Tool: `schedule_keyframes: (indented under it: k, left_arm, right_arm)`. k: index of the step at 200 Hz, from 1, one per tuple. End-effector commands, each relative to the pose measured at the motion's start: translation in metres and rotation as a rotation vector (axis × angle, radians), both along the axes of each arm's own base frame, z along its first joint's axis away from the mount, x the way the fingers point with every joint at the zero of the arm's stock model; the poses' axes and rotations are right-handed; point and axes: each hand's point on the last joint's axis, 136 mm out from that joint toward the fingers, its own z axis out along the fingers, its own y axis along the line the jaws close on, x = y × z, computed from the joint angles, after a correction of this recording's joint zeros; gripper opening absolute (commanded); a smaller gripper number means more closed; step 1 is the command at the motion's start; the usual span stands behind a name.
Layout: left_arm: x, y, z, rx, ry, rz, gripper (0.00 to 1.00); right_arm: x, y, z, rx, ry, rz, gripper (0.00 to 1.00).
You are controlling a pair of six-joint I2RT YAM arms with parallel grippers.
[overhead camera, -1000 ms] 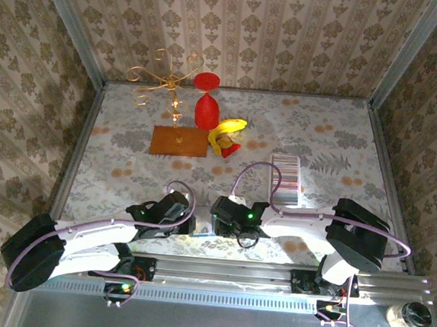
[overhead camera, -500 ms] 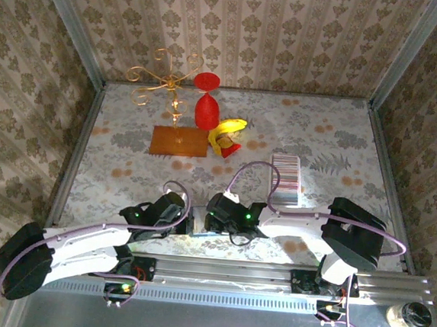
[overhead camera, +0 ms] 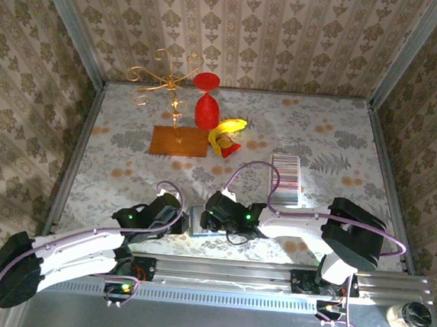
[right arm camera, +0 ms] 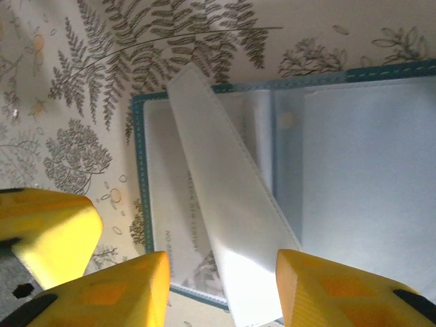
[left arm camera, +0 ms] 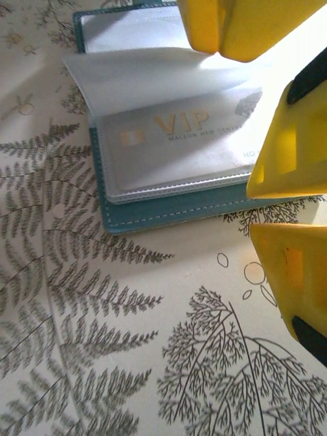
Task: Put the credit cards into the card holder
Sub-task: Flip over the card slot in the card holder.
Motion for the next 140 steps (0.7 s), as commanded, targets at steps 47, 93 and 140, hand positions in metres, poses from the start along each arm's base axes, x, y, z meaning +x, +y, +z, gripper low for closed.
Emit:
schedule_keyframes:
  k: [47,93,140]
  left_arm:
    - [0.003,0.05,0.002,0.071,-0.055,0.18,0.18]
    - [0.008,0.083,0.013,0.141,-0.085,0.271,0.24]
    - [0.016,0.103,0.031,0.217,-0.135,0.317,0.42]
  right_arm:
    - [-0.002,0.023,0.01,0.085,0.003,0.021,0.45]
    - [-0.003,0.037,0.01,0.128,0.011,0.039,0.45]
    - [-0.003,0.062,0.029,0.193,-0.021,0.083,0.45]
